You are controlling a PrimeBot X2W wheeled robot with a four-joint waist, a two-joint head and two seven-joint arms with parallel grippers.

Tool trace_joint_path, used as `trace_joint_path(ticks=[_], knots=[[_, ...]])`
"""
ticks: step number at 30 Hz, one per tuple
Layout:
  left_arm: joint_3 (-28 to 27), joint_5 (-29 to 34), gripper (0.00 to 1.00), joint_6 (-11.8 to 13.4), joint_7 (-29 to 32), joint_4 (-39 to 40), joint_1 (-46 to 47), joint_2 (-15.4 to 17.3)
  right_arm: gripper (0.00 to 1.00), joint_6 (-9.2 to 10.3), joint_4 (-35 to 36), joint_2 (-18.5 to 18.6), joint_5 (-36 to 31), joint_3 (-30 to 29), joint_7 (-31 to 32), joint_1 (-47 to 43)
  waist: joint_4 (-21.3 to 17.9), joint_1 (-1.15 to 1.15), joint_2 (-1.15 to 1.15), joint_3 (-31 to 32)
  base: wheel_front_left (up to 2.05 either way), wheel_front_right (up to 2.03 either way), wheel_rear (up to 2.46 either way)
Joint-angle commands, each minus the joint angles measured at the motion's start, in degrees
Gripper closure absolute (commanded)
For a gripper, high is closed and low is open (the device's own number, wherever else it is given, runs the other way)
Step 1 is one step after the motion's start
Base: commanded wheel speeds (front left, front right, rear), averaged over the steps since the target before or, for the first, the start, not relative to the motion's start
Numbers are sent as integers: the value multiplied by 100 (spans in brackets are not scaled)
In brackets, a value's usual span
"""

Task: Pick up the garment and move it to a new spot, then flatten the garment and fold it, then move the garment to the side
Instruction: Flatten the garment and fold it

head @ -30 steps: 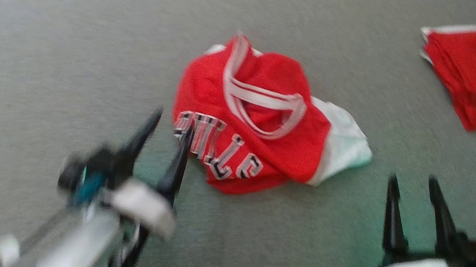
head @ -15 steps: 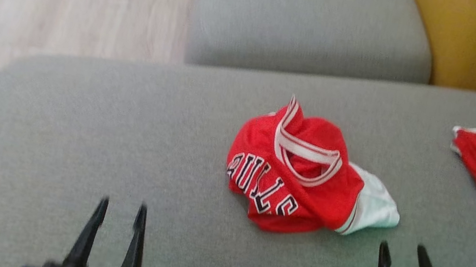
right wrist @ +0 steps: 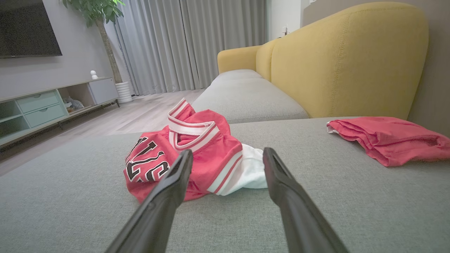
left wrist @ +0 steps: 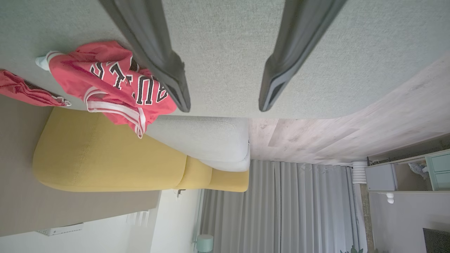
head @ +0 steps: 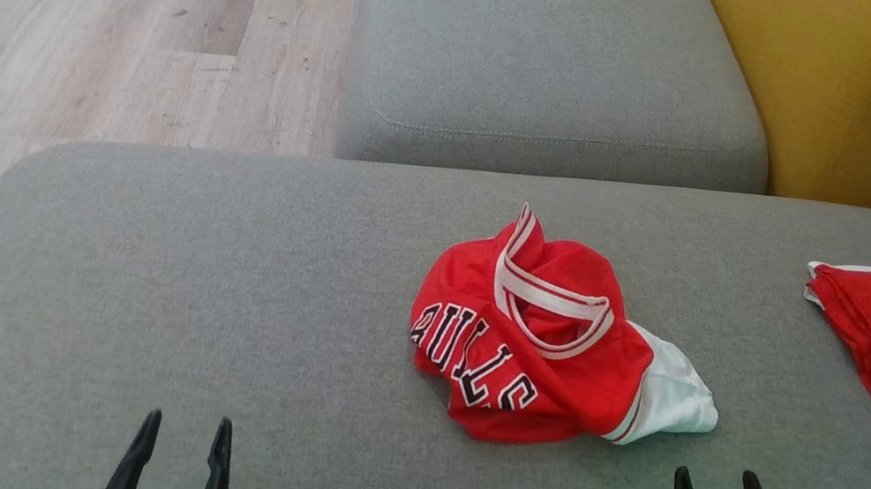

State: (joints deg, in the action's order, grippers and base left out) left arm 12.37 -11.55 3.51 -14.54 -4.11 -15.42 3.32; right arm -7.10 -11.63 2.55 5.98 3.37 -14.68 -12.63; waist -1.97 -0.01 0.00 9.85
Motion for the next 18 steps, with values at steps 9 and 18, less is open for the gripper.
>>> trace_joint_path(ticks=[9, 18], knots=[[-134, 35, 0, -61, -46, -10, 102, -44, 0, -39, 227, 33, -8, 158, -32, 136, 103, 1, 0, 45, 0, 0, 0], [-112, 57, 0, -117, -46, -102, 173, -44, 0, -39, 279, 33, 19, 133, -32, 184, 123, 1, 0, -63, 0, 0, 0]])
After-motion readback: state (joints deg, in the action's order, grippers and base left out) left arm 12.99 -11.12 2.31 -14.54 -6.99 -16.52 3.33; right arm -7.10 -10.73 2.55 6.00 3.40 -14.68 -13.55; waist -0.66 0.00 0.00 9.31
